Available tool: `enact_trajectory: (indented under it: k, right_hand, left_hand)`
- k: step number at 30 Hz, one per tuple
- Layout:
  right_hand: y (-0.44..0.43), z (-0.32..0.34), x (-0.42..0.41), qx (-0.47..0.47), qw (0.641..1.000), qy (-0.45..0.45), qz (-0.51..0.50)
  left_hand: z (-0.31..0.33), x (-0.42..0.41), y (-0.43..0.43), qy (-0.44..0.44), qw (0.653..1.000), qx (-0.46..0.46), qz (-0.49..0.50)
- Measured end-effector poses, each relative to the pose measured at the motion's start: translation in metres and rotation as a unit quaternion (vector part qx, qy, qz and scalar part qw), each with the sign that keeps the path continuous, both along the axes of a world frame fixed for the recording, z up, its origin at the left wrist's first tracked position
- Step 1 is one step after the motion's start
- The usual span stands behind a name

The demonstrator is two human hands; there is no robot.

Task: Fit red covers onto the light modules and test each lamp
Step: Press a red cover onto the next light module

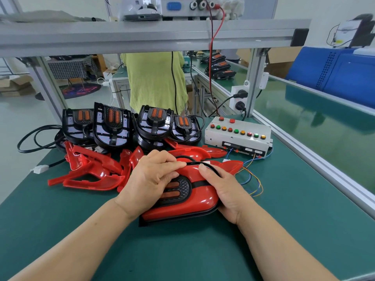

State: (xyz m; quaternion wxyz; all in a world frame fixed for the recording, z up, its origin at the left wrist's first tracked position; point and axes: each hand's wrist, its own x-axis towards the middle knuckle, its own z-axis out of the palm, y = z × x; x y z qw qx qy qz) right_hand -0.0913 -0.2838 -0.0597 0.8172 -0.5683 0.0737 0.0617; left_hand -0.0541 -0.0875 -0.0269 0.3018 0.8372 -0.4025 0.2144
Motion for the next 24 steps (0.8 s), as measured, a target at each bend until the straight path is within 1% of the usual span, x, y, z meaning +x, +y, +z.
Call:
enact_trajectory:
  k: [3, 6, 7, 9, 10, 12, 14, 17, 19, 21, 24]
  right_hand:
    - [0.004, 0.000, 0.000, -0.011, 0.999, 0.005, -0.034]
    - [0.005, 0.000, -0.001, -0.003, 0.999, 0.001, -0.044]
    - [0.005, 0.000, -0.002, 0.001, 0.999, -0.002, -0.046]
    - [0.005, -0.001, -0.002, 0.005, 0.999, -0.007, -0.041]
    - [0.004, -0.001, -0.002, 0.006, 0.999, -0.007, -0.037]
    - [0.003, -0.001, -0.002, 0.007, 0.999, -0.008, -0.034]
    - [0.003, -0.001, -0.001, 0.009, 0.999, -0.011, -0.035]
    - [0.004, 0.000, -0.002, 0.012, 0.999, -0.013, -0.036]
    - [0.004, 0.000, -0.002, 0.011, 0.999, -0.012, -0.034]
    - [0.004, 0.001, -0.003, 0.012, 0.999, -0.009, -0.032]
    - [0.004, 0.002, -0.004, 0.007, 0.999, -0.005, -0.033]
  left_hand:
    - [0.001, 0.001, 0.000, -0.004, 1.000, 0.011, 0.003]
    - [-0.002, -0.001, 0.000, 0.001, 0.999, 0.011, 0.041]
    - [-0.003, -0.002, 0.001, 0.018, 0.998, -0.009, 0.057]
    - [-0.003, -0.003, 0.009, 0.089, 0.985, -0.097, 0.112]
    - [-0.002, -0.003, 0.014, 0.130, 0.969, -0.142, 0.157]
    - [0.000, -0.003, 0.027, 0.226, 0.923, -0.205, 0.236]
    - [-0.003, -0.004, 0.037, 0.324, 0.883, -0.237, 0.245]
    - [-0.006, -0.012, 0.042, 0.425, 0.864, -0.198, 0.183]
    - [-0.006, -0.015, 0.041, 0.483, 0.839, -0.217, 0.125]
    - [-0.005, -0.015, 0.037, 0.542, 0.792, -0.274, 0.063]
    - [-0.002, -0.016, 0.032, 0.614, 0.710, -0.344, 0.000]
